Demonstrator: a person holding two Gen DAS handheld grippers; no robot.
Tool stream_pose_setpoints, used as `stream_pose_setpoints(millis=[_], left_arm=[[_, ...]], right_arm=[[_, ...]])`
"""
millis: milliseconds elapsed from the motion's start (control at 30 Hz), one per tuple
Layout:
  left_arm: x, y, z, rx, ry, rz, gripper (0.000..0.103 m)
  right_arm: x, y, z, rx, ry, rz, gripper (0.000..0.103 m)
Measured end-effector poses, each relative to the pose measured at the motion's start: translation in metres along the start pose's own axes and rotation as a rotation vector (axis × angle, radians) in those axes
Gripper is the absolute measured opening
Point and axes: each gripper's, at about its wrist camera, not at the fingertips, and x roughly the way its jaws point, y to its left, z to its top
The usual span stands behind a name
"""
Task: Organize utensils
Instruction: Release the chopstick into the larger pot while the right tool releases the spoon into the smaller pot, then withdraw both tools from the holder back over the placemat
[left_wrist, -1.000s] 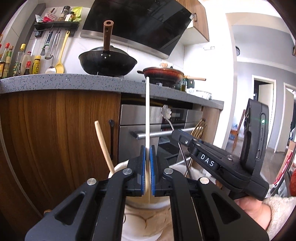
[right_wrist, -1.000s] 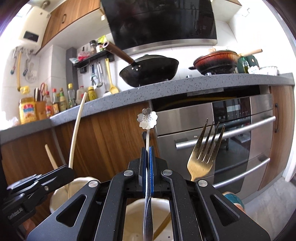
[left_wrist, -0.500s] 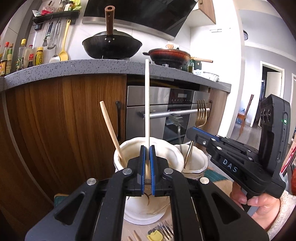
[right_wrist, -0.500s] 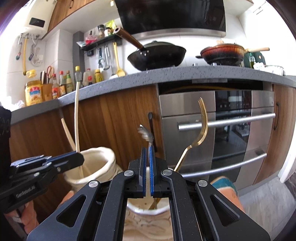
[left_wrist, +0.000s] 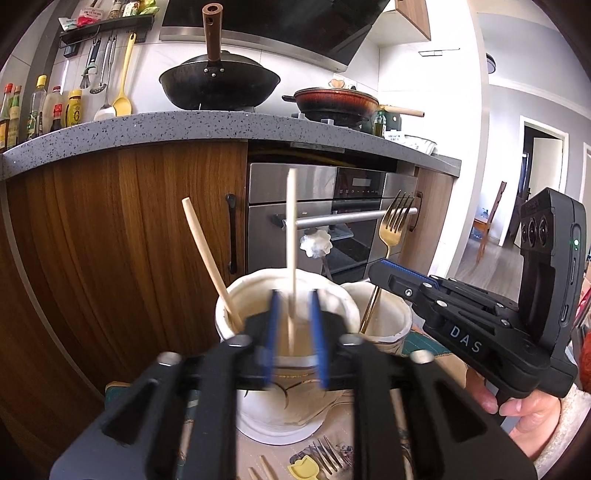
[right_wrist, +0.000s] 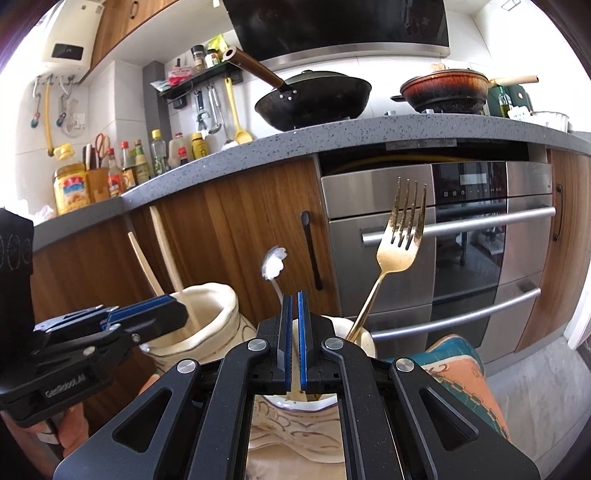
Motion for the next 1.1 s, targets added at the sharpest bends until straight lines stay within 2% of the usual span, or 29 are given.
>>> stream_pose_setpoints(millis=[33,133,200,267,333,400,433,467,500,567,600,767,900,1100], left_arm=[[-0.001,0.000,0.000,-0.002,-0.006,-0.001,0.034],[-0.005,-0.003,0.001,0.009,-0.014,0.005,0.035],[-0.009,-0.004,0.001,0.017,-0.024,0.018,0.037],[-0.015,-0.005,0.000,0.013,-0.032,0.026,0.045],[-0.022,-0.005,-0.002,0.003,-0.032,0.029,0.049],[-0.030,-0.004,-0.007,0.001,-0.026,0.041,0.054],[-0.035,-0.004,-0.010,0.003,-0.022,0.053,0.058],[-0.038,-0.004,-0.012,0.003,-0.019,0.062,0.066],[-0.043,-0.002,-0.015,-0.001,-0.017,0.078,0.071],[-0.051,0.003,-0.021,-0.019,-0.020,0.109,0.090],[-0.056,0.006,-0.025,-0.035,-0.017,0.123,0.092],[-0.070,0.019,-0.043,-0.088,0.048,0.152,0.097],[-0.073,0.020,-0.064,-0.072,0.137,0.203,0.097],[-0.075,0.024,-0.096,-0.074,0.255,0.232,0.097]], right_arm=[[-0.001,0.000,0.000,0.001,0.000,-0.001,0.004],[-0.004,-0.002,-0.001,0.009,-0.001,-0.008,0.007],[-0.009,-0.004,-0.003,0.019,-0.001,-0.008,0.023],[-0.014,-0.005,-0.006,0.028,-0.001,-0.004,0.033],[-0.021,-0.005,-0.009,0.034,-0.001,-0.002,0.043],[-0.028,-0.006,-0.012,0.040,0.003,0.002,0.058],[-0.032,-0.006,-0.015,0.044,0.005,0.005,0.064],[-0.036,-0.006,-0.017,0.046,0.004,0.008,0.075],[-0.040,-0.006,-0.020,0.048,0.001,0.010,0.081],[-0.048,-0.005,-0.026,0.048,0.000,0.008,0.086],[-0.052,-0.005,-0.029,0.049,0.002,0.004,0.091],[-0.065,-0.004,-0.048,0.079,0.024,-0.011,0.096],[-0.067,0.000,-0.065,0.090,0.082,0.001,0.096],[-0.071,0.010,-0.083,0.061,0.136,-0.004,0.096]])
